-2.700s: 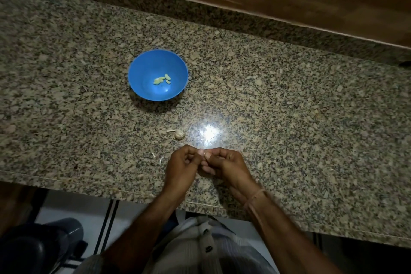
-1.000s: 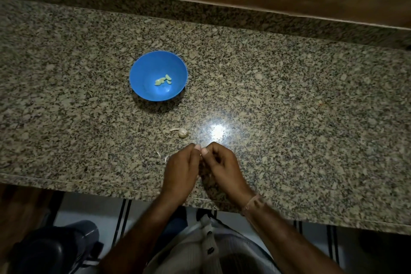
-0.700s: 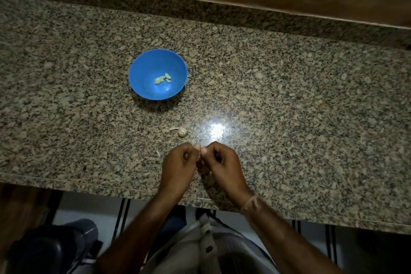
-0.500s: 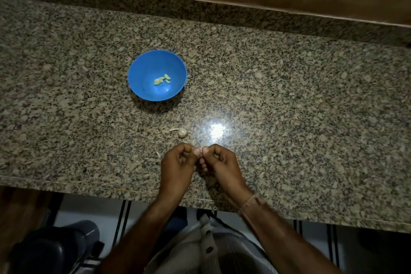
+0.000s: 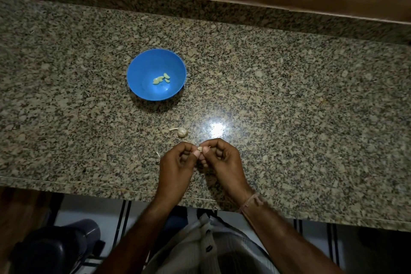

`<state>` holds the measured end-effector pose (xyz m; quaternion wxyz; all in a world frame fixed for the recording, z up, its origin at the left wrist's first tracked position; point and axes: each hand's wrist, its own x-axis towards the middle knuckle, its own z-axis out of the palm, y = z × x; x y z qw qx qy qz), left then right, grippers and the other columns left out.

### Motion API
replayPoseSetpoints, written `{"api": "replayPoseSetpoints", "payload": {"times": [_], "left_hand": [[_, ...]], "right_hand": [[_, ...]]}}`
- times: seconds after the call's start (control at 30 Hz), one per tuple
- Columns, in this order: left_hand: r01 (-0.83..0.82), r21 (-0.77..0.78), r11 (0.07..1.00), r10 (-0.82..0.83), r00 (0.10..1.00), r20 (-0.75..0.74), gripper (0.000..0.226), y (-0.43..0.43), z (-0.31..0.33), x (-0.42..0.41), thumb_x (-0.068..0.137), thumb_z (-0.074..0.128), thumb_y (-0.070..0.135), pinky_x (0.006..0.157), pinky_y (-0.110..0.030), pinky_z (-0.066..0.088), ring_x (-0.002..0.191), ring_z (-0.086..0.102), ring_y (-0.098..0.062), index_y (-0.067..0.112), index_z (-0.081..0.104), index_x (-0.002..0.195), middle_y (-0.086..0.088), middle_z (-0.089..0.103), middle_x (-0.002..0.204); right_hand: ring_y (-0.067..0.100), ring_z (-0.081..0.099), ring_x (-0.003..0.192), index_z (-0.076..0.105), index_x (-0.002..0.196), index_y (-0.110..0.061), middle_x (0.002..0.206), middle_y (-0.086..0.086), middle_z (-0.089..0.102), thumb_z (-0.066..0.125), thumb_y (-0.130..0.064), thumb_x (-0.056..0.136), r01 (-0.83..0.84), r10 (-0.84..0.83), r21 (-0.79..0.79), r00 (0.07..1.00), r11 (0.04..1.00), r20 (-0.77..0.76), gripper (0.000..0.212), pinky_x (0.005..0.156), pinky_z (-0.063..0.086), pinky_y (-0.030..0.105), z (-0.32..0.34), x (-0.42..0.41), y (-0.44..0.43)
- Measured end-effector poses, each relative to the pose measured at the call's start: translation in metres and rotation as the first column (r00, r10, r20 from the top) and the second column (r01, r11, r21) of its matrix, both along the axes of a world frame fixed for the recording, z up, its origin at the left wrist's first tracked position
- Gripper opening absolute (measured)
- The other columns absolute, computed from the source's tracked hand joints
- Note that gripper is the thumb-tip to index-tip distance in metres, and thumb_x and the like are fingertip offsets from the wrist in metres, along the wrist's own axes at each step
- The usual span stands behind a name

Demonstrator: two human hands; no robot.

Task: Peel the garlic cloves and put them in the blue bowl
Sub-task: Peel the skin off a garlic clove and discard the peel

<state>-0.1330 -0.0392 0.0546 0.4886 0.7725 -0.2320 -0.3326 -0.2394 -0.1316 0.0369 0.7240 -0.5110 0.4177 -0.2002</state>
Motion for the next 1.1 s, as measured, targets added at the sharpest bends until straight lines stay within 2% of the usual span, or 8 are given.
{"api": "replayPoseSetpoints", "payload": {"times": [0.23, 0.33, 0.4, 0.57, 0.7, 0.77, 0.83, 1.1], "left_hand": [[0.001, 0.052, 0.999, 0.000, 1.000, -0.020, 0.010, -0.003, -0.001, 0.000, 0.099, 0.068, 0.015, 0.059, -0.015, 0.049, 0.066, 0.066, -0.002, 0.015, 0.071, 0.089, 0.008, 0.072, 0.074], [0.049, 0.080, 0.996, -0.048, 0.999, -0.013, 0.014, -0.004, -0.002, -0.003, 0.099, 0.066, 0.012, 0.055, -0.012, 0.041, 0.058, 0.057, 0.001, 0.013, 0.068, 0.086, 0.012, 0.067, 0.067], [0.067, 0.076, 0.995, -0.065, 0.998, -0.020, 0.012, -0.004, -0.004, -0.002, 0.098, 0.066, 0.009, 0.057, -0.018, 0.049, 0.063, 0.066, -0.005, 0.012, 0.068, 0.086, 0.007, 0.072, 0.071], [0.051, 0.118, 0.992, -0.057, 0.997, 0.047, 0.014, -0.002, -0.015, -0.003, 0.094, 0.069, 0.015, 0.056, -0.028, 0.048, 0.064, 0.064, -0.017, 0.019, 0.068, 0.081, 0.000, 0.070, 0.070], [-0.039, 0.154, 0.987, 0.018, 0.990, 0.137, 0.024, 0.000, -0.025, 0.001, 0.099, 0.069, 0.025, 0.051, -0.027, 0.042, 0.055, 0.055, -0.007, 0.019, 0.068, 0.075, 0.002, 0.064, 0.062], [-0.041, 0.103, 0.994, 0.031, 0.995, 0.090, 0.007, -0.004, -0.023, 0.004, 0.098, 0.070, 0.019, 0.058, -0.019, 0.048, 0.068, 0.064, -0.004, 0.021, 0.074, 0.094, 0.008, 0.071, 0.077], [-0.021, 0.036, 0.999, 0.020, 0.999, 0.029, 0.016, -0.007, -0.016, 0.006, 0.096, 0.073, 0.012, 0.070, -0.017, 0.056, 0.086, 0.071, -0.005, 0.022, 0.077, 0.107, 0.009, 0.076, 0.093], [0.001, 0.024, 1.000, -0.004, 0.996, 0.094, 0.006, -0.009, -0.007, 0.010, 0.092, 0.076, 0.009, 0.065, -0.010, 0.050, 0.078, 0.072, -0.005, 0.015, 0.079, 0.092, 0.007, 0.077, 0.083]], "right_hand": [[0.048, 0.071, 0.096, 0.076, 0.102, -0.006, 0.100, 0.028, 0.073, 0.073, -0.011, 0.097, -0.045, 0.046, 0.072, 0.999, 0.996, -0.016, 0.008, 0.088, 0.061, 0.062, -0.007, -0.003, -0.004], [0.044, 0.072, 0.095, 0.075, 0.102, -0.004, 0.100, 0.024, 0.075, 0.068, -0.010, 0.101, -0.063, 0.070, 0.112, 0.996, 0.992, -0.059, 0.009, 0.090, 0.060, 0.055, -0.010, -0.002, -0.007], [0.031, 0.070, 0.086, 0.071, 0.104, 0.000, 0.094, 0.020, 0.075, 0.064, -0.009, 0.103, -0.053, 0.061, 0.208, 0.998, 0.977, -0.033, 0.012, 0.086, 0.059, 0.046, -0.011, 0.000, -0.006], [0.015, 0.064, 0.077, 0.066, 0.100, -0.005, 0.082, 0.005, 0.069, 0.057, -0.006, 0.105, 0.124, -0.165, 0.535, 0.986, 0.836, 0.029, 0.010, 0.083, 0.057, 0.031, -0.016, 0.006, -0.007], [0.013, 0.064, 0.072, 0.069, 0.102, -0.004, 0.083, 0.006, 0.069, 0.062, -0.005, 0.102, 0.131, -0.156, 0.568, 0.988, 0.813, -0.004, 0.006, 0.073, 0.059, 0.025, -0.017, 0.004, -0.017], [0.013, 0.063, 0.069, 0.070, 0.102, -0.002, 0.082, 0.008, 0.070, 0.063, -0.003, 0.101, 0.105, -0.129, 0.591, 0.992, 0.800, -0.002, 0.007, 0.068, 0.058, 0.023, -0.015, 0.004, -0.019], [0.013, 0.062, 0.067, 0.071, 0.100, -0.001, 0.079, 0.008, 0.070, 0.063, -0.001, 0.100, 0.073, -0.085, 0.600, 0.996, 0.796, -0.008, 0.008, 0.064, 0.058, 0.021, -0.013, 0.004, -0.019], [0.012, 0.066, 0.073, 0.074, 0.103, 0.003, 0.084, 0.008, 0.073, 0.070, -0.011, 0.099, -0.056, 0.050, 0.474, 0.998, 0.879, 0.024, 0.015, 0.075, 0.058, 0.026, -0.008, -0.002, -0.016]]}}
